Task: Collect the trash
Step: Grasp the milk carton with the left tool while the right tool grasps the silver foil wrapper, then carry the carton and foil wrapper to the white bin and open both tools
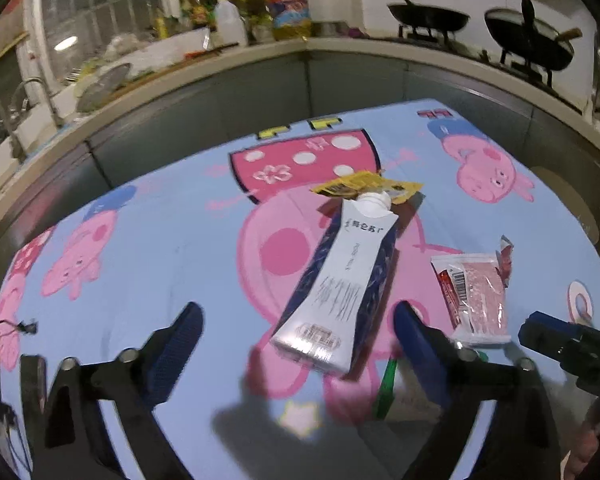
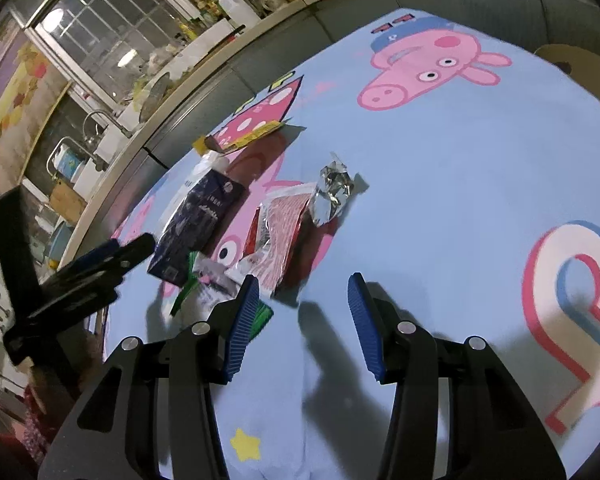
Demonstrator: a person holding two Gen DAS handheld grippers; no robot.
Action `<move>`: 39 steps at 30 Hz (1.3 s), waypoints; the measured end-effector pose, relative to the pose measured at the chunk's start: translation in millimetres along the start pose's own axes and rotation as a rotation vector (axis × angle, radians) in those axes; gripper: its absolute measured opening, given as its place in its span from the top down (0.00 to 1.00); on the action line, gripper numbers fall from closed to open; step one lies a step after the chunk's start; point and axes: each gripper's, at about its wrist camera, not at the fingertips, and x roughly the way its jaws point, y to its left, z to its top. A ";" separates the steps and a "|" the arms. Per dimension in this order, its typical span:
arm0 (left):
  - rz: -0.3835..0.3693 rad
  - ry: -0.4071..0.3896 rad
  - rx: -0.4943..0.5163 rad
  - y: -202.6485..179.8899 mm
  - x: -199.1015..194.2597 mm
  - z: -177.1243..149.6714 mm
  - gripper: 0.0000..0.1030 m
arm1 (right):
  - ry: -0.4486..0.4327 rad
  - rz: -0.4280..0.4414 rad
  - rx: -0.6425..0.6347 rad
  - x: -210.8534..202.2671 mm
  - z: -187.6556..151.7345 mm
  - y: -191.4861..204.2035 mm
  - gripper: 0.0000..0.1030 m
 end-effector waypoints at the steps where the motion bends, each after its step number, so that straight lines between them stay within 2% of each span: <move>1: -0.008 0.019 0.001 -0.7 6.8 1.5 0.21 | 0.003 0.003 0.003 2.1 1.0 0.5 0.54; 3: -0.047 0.048 -0.006 -0.4 16.2 2.5 0.26 | 0.006 0.003 0.004 7.9 4.9 1.2 0.53; 5: -0.079 0.071 -0.012 -0.2 20.9 0.1 0.37 | 0.002 0.003 -0.005 12.5 8.2 4.2 0.53; 9: -0.086 0.071 0.016 -4.1 22.3 -7.9 0.41 | -0.004 0.003 -0.031 21.6 12.7 13.7 0.52; 13: -0.145 0.088 -0.052 9.8 18.3 -10.0 0.46 | -0.033 -0.031 -0.107 30.9 12.1 27.7 0.53; 14: -0.157 0.086 -0.067 12.5 16.0 -10.4 0.47 | -0.036 -0.037 -0.125 32.6 11.0 30.0 0.61; 15: -0.168 0.079 -0.084 16.1 11.2 -11.9 0.48 | -0.024 -0.039 -0.151 36.7 8.4 33.4 0.76; 16: -0.172 0.070 -0.095 19.0 5.4 -14.3 0.48 | -0.017 -0.041 -0.168 38.9 6.2 35.3 0.85; 17: -0.176 0.061 -0.104 21.7 -0.9 -17.2 0.49 | -0.001 -0.031 -0.172 41.0 3.9 35.8 0.98; 19: -0.188 0.050 -0.125 27.1 -12.1 -22.9 0.50 | -0.006 -0.013 -0.154 37.2 1.8 33.1 0.99; 23: -0.242 0.014 -0.192 44.8 -41.4 -34.4 0.51 | -0.082 -0.008 -0.163 12.8 1.8 33.6 0.99; 28: -0.269 -0.026 -0.220 52.1 -59.2 -21.9 0.52 | -0.157 -0.030 -0.157 -9.9 6.3 21.5 0.99; 32: -0.325 -0.018 -0.191 29.3 -56.5 -1.6 0.52 | -0.175 -0.040 -0.078 -18.9 12.5 -9.1 0.99; 35: -0.372 -0.021 -0.119 -9.2 -53.6 21.4 0.52 | -0.241 -0.064 -0.045 -40.7 22.2 -32.9 0.99; 39: -0.471 -0.032 -0.026 -74.7 -47.5 64.4 0.52 | -0.339 -0.120 0.007 -76.8 41.6 -73.6 0.99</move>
